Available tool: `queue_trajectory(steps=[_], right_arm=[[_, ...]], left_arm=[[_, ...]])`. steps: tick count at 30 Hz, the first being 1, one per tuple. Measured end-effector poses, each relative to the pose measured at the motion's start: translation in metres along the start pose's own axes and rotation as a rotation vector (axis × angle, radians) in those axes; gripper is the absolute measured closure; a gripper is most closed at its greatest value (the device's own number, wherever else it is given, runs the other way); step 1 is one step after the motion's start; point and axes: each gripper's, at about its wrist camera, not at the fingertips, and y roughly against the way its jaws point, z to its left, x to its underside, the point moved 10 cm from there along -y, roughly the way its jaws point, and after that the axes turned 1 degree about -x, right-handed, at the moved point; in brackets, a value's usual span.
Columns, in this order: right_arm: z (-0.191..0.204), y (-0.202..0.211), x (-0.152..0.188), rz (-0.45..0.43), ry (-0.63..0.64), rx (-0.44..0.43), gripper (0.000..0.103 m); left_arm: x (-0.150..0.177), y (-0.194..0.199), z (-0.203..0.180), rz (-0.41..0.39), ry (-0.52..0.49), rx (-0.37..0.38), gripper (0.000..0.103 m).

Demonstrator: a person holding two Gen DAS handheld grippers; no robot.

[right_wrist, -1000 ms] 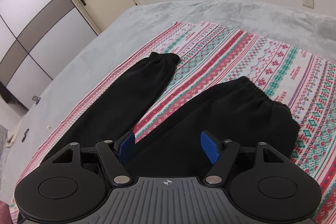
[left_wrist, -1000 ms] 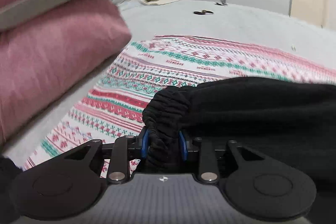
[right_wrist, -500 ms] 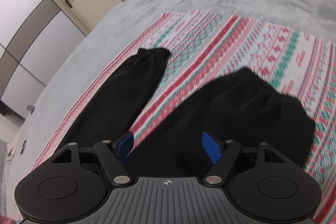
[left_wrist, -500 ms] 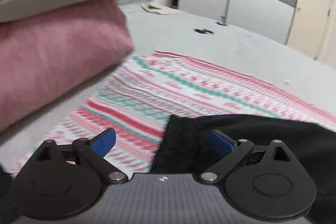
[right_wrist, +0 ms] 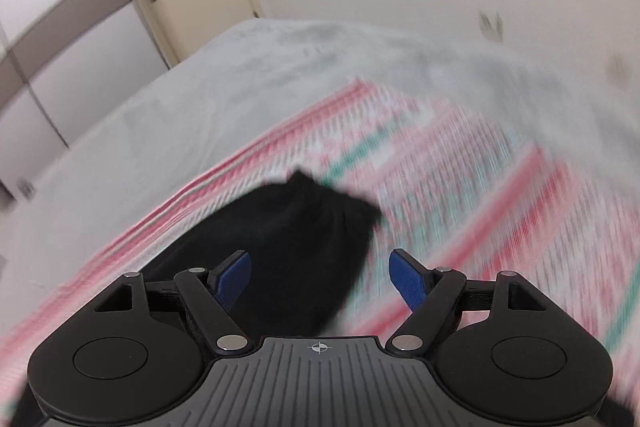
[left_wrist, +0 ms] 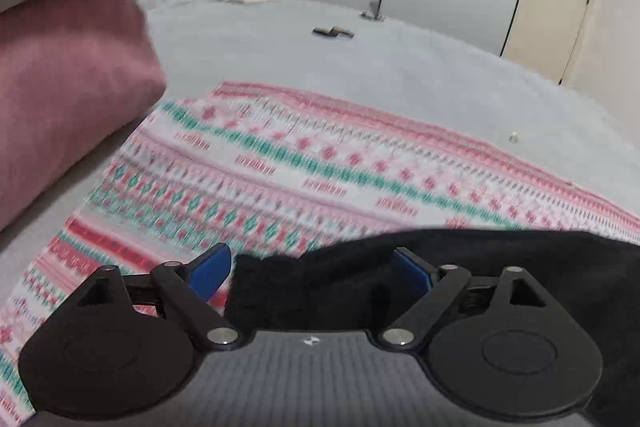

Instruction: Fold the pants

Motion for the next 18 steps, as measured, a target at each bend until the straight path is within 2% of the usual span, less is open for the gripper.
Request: queue_trajectory(steps=[4,6,7,8,10,12,15,16,17,18], right_arm=[[0.021,-0.061,-0.025,0.042,0.152,0.042,0.025],[0.027,-0.08,-0.035,0.03,0.197,0.068,0.025],[0.032,-0.087,-0.038,0.021,0.208,0.061,0.025],[0.038,-0.094,-0.04,0.024,0.221,0.044,0.025],[0.047,-0.111,-0.036,0.063,0.277,0.032,0.025],[0.049,-0.126,-0.031,0.08,0.352,0.08,0.026],[0.048,-0.141,-0.021,0.098,0.402,0.067,0.031],[0.048,-0.144,-0.015,0.107,0.432,0.059,0.033],[0.05,-0.145,-0.01,0.11,0.487,0.059,0.039],[0.049,-0.145,-0.01,0.111,0.509,0.056,0.044]], left_arm=[[-0.003,-0.012,-0.027,-0.028,-0.167,0.003,0.0],[0.003,-0.02,-0.033,-0.019,-0.242,-0.004,0.0],[0.006,-0.025,-0.03,-0.006,-0.255,-0.014,0.002],[0.01,-0.031,-0.026,0.009,-0.267,-0.052,0.01],[0.017,-0.041,-0.021,0.026,-0.324,-0.106,0.02],[0.024,-0.045,-0.024,0.042,-0.35,-0.078,0.023],[0.028,-0.047,-0.025,0.049,-0.348,-0.069,0.026],[0.029,-0.047,-0.024,0.049,-0.35,-0.064,0.035],[0.03,-0.048,-0.022,0.048,-0.359,-0.075,0.055],[0.029,-0.05,-0.019,0.043,-0.376,-0.118,0.061]])
